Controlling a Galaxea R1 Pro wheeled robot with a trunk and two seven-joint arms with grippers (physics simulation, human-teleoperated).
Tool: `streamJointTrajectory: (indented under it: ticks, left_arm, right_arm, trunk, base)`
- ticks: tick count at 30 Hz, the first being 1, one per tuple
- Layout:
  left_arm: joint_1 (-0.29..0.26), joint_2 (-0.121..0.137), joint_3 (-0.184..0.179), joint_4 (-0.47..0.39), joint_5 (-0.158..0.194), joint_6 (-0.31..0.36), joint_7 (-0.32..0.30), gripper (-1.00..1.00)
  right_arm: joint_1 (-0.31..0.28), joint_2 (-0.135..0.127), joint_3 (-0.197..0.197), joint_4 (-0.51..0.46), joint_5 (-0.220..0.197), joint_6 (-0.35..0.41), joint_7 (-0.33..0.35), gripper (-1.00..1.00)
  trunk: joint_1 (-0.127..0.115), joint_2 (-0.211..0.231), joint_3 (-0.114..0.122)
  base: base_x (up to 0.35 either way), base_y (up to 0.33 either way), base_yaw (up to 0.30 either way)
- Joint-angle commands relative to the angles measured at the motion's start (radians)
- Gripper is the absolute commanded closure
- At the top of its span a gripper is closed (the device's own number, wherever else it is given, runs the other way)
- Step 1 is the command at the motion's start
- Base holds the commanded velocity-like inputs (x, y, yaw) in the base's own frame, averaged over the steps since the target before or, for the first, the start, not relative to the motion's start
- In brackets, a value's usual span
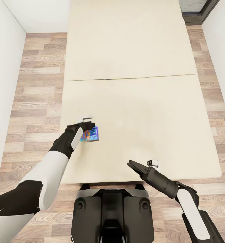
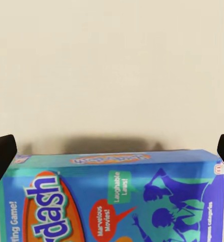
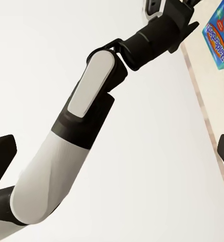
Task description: Put all the toys in the child's room - the three board games (two on the bed and one on the table), the two jigsaw puzzles on the table, and the tennis ball on the table - inside the toy box on the table in the child's room.
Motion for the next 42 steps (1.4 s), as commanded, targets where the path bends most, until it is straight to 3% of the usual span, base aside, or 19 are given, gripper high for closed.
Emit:
streamJointTrajectory:
  ticks: [1,12,42]
  left_arm:
    - [-0.005,0.000,-0.001,-0.001,0.010,0.004,0.008,-1.00]
    - [-0.032,0.005,-0.001,-0.001,0.011,0.009,0.008,-1.00]
    - [-0.035,0.000,-0.001,0.025,0.010,0.003,0.015,-1.00]
  right_arm:
    - [0.000,0.000,0.001,0.000,-0.003,0.004,0.000,-1.00]
    - [0.000,0.000,0.028,0.000,-0.001,0.003,-0.001,-1.00]
    - [0.000,0.000,0.031,0.000,-0.001,0.003,-0.001,-1.00]
  trunk:
    - [0.001,-0.001,-0.001]
    - [0.001,-0.001,-0.008]
    - [0.001,-0.001,-0.042]
  base:
    - [0.000,0.000,0.000]
    - [0.000,0.000,0.000]
    - [0.000,0.000,0.000]
